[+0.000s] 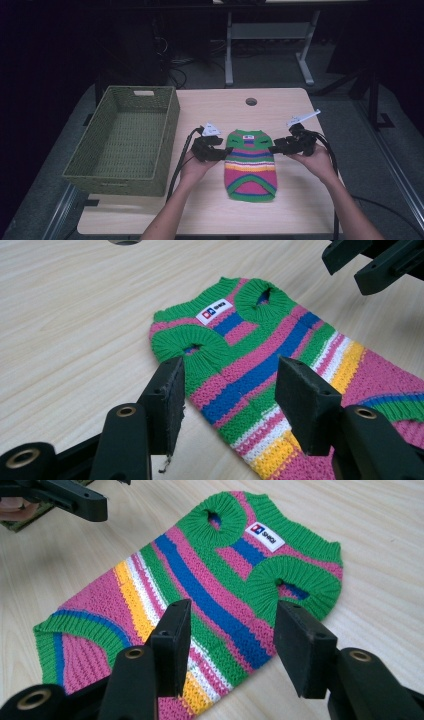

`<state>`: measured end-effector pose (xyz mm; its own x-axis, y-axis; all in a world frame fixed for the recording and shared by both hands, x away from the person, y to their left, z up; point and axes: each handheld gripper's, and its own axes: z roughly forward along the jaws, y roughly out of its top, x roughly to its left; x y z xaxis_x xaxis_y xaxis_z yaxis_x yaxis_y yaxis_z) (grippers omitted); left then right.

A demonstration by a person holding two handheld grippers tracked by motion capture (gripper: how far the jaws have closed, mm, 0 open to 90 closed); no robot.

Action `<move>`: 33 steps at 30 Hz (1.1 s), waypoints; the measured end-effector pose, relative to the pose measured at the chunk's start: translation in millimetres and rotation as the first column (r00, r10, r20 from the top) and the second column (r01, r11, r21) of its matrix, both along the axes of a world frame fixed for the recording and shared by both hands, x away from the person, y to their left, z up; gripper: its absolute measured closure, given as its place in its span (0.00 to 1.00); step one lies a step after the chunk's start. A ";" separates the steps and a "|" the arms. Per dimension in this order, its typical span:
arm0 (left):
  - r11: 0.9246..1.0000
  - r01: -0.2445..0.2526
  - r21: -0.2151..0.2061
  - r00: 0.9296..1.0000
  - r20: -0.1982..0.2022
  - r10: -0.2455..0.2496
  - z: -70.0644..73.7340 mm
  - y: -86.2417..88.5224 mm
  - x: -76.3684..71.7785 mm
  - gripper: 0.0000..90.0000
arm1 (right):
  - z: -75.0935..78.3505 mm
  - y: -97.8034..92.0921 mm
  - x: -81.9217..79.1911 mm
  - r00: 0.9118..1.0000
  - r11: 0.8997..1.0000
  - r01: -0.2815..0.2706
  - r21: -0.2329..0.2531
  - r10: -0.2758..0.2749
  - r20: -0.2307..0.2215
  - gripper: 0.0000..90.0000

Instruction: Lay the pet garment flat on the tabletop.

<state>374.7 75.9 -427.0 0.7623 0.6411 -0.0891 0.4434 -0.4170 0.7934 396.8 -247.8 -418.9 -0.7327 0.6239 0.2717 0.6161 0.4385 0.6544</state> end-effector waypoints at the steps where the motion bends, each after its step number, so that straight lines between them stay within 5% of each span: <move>1: 1.000 -0.001 -0.005 1.000 -0.002 0.001 -0.5 -0.6 -1.0 0.50 | -0.8 -0.4 -0.7 1.000 1.000 -0.002 -0.002 0.002 0.003 0.54; 19: 0.999 0.034 -0.005 0.999 -0.009 -0.034 -8.4 3.6 -20.8 0.50 | -14.0 -13.7 -19.0 1.000 1.000 0.001 0.018 0.000 -0.023 0.55; 33: 0.998 0.054 0.024 0.998 0.013 -0.055 -13.3 9.2 -40.9 0.40 | -17.4 -26.9 -41.2 1.000 1.000 0.018 -0.006 -0.018 0.021 0.47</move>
<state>333.7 85.1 -440.2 0.7971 0.6005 -0.0638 0.4091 -0.4592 0.7885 355.6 -274.7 -436.4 -0.7268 0.6387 0.2525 0.6100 0.4315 0.6646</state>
